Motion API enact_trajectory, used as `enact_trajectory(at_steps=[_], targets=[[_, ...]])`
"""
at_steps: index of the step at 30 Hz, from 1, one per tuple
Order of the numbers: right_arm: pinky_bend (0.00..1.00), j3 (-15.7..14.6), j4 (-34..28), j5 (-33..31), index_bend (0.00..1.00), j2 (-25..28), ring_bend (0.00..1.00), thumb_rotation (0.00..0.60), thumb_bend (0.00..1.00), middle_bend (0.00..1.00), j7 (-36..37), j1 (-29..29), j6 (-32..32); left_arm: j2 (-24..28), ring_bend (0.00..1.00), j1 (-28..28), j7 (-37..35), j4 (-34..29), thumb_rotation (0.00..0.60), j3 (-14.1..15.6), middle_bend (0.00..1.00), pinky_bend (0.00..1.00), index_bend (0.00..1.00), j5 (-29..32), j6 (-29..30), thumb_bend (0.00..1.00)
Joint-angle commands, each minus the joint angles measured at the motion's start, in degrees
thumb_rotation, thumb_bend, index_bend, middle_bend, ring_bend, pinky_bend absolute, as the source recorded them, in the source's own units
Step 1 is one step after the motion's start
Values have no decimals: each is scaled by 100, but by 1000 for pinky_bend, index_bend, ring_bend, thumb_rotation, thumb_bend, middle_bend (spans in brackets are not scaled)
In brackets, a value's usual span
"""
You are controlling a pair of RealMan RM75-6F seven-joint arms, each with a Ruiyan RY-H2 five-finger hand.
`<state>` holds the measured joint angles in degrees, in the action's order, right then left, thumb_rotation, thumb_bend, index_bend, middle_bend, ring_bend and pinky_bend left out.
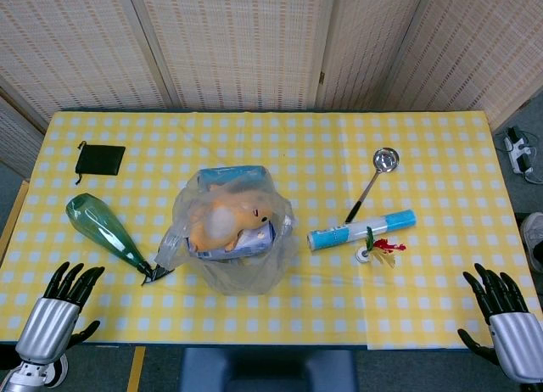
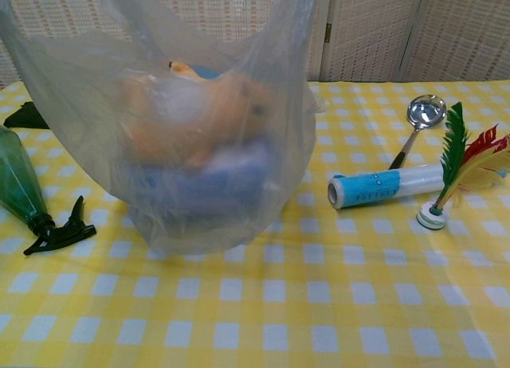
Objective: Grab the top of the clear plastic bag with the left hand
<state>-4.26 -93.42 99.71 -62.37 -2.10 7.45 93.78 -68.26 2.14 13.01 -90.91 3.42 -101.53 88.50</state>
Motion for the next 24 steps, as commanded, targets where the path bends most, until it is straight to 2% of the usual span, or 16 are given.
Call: enact_trajectory(at_steps=[1, 7, 9, 12, 14, 18, 24], targets=[[0, -1, -2, -3, 0, 19, 0, 600, 235, 0, 25, 4, 26, 4, 103, 20, -29, -6, 600, 4, 184, 61, 71, 16, -22, 198], [0, -49, 29, 38, 0, 39, 0, 600, 235, 0, 71, 41, 97, 13, 107, 131, -406, 43, 600, 46, 184, 69, 69, -179, 21, 197], [0, -65, 40, 66, 0, 43, 0, 600, 235, 0, 92, 68, 155, -12, 111, 247, -968, 154, 600, 106, 180, 82, 63, -394, 72, 193], [0, -97, 67, 107, 0, 47, 0, 600, 235, 0, 144, 88, 196, -28, 109, 508, -2424, 460, 600, 210, 148, 93, 42, -776, 296, 177], [0, -96, 71, 114, 0, 50, 0, 600, 235, 0, 172, 69, 179, -53, 102, 610, -2813, 664, 600, 164, 126, 92, 31, -941, 516, 164], [0, -100, 37, 143, 0, 59, 0, 600, 235, 0, 187, -10, 74, 9, 99, 844, -3309, 743, 600, 78, 118, 88, 31, -1204, 813, 132], [0, -210, 4, 279, 0, 105, 0, 600, 235, 0, 243, -100, -92, 147, 94, 1178, -3541, 508, 600, -85, 117, 64, 33, -1363, 914, 97]])
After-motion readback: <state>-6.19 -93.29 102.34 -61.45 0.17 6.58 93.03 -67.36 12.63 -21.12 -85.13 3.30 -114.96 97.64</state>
